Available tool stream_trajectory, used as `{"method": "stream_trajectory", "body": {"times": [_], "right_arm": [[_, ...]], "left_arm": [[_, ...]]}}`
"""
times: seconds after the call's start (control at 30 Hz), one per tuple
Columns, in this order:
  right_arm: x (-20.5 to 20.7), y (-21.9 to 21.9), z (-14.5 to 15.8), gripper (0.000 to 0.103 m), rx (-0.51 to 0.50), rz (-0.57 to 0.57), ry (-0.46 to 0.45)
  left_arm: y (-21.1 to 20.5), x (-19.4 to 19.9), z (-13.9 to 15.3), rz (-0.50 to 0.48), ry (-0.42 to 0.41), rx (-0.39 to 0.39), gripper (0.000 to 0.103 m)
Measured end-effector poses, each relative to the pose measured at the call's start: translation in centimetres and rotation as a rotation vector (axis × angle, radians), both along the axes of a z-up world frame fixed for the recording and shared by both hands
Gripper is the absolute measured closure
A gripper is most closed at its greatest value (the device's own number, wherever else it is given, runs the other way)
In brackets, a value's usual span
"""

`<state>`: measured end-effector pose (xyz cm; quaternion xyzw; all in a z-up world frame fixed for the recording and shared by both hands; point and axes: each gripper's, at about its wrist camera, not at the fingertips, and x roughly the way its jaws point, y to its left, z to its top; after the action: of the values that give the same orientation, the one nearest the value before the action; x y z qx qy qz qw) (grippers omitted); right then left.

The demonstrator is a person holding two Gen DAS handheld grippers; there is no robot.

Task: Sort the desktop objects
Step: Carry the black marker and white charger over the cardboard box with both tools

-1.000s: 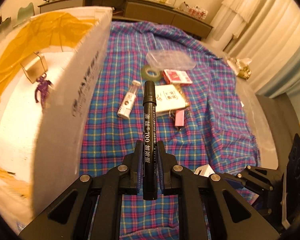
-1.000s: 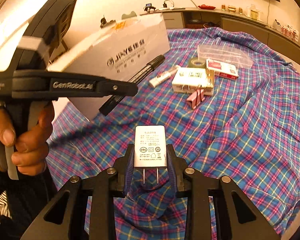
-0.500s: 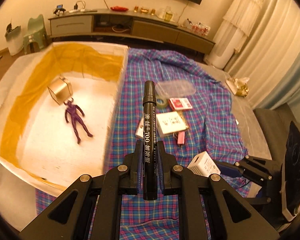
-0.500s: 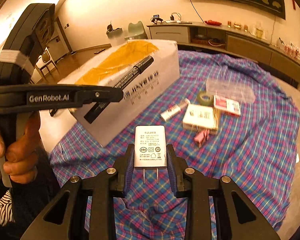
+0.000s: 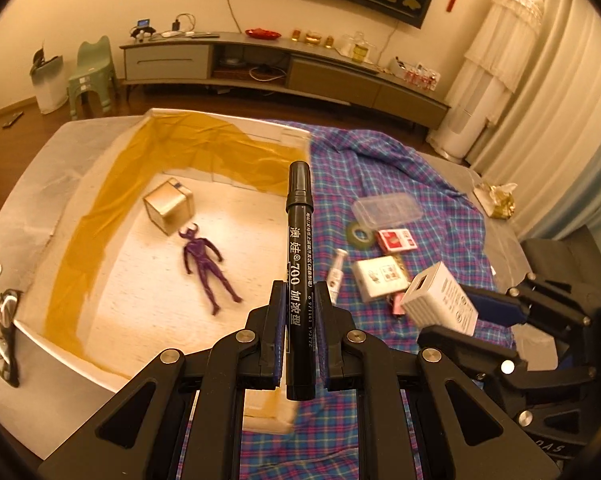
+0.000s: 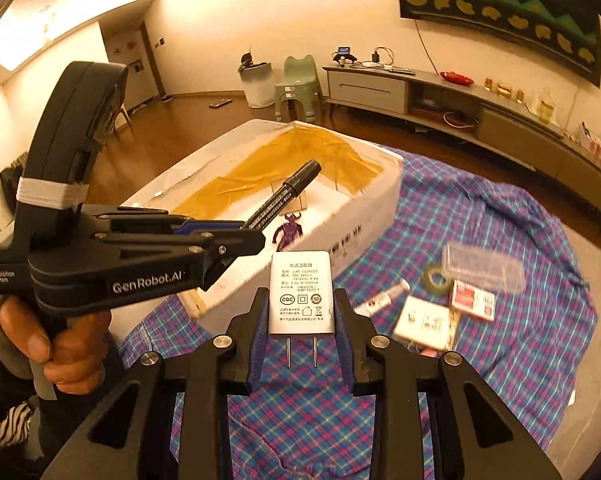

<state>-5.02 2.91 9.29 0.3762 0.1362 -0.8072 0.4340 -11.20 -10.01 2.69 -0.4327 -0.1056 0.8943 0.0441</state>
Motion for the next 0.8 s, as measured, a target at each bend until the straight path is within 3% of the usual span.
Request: {"method": "stream_trajectory", "body": {"times": [0.4, 0.8], "right_arm": [[-0.7, -6.7, 1.4, 0.071, 0.074, 0.072, 0.046], [-0.8, -12.1, 0.3, 0.071, 0.145, 0.127, 0.059]], "left_arm": [[-5.0, -0.4, 0.1, 0.056, -0.005, 0.004, 0.089], [-9.3, -0.4, -1.0, 0.106, -0.043, -0.003, 0.089]]}}
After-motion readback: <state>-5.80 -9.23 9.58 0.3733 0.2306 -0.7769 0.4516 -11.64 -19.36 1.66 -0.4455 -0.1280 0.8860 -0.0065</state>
